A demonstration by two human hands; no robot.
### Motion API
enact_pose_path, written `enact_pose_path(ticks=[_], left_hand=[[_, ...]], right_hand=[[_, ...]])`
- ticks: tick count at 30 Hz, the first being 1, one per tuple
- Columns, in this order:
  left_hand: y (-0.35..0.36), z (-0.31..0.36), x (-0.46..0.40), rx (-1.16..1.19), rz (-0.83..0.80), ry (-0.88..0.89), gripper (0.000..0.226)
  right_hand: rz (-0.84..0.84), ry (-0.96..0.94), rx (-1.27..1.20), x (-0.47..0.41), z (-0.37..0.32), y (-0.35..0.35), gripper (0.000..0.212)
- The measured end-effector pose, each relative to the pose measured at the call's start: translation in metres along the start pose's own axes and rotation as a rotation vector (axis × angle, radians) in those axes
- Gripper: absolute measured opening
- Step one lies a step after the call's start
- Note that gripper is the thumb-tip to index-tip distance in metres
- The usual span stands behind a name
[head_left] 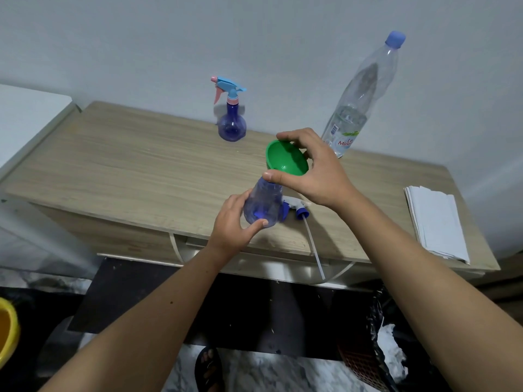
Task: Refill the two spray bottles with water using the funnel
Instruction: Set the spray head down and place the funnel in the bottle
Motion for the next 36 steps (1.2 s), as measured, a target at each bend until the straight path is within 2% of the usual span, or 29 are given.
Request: enact_pose_path(ticks=[21, 28, 33, 36], left_hand=[[0.003, 0.004, 0.006, -0.082, 0.026, 0.121, 0.084], [0.006, 0.001, 0.011, -0.044, 0.05, 0.079, 0.09], [0.005, 0.002, 0.022, -0.101, 0.118, 0.095, 0.104], [0.0, 0.002, 0.036, -0.037, 0.171, -0.003, 0.103]], right_hand=[[0.004, -0.001, -0.027, -0.001, 0.005, 0.011, 0.077], [0.027, -0.024, -0.047, 0.003, 0.004, 0.009, 0.081], [0.043, -0.004, -0.068, 0.01, 0.006, -0.001, 0.084], [0.072, 0.02, -0.096, 0.02, 0.009, -0.01, 0.083]])
Point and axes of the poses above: each hand's wrist, its own x-axis away from the middle knuckle, its own y-axis out of the palm, z = x × y, the point moved 9 cm from there along -x, towards the middle knuckle, and after that the axes turned 8 degrees about -y, right-handed, at the moved point
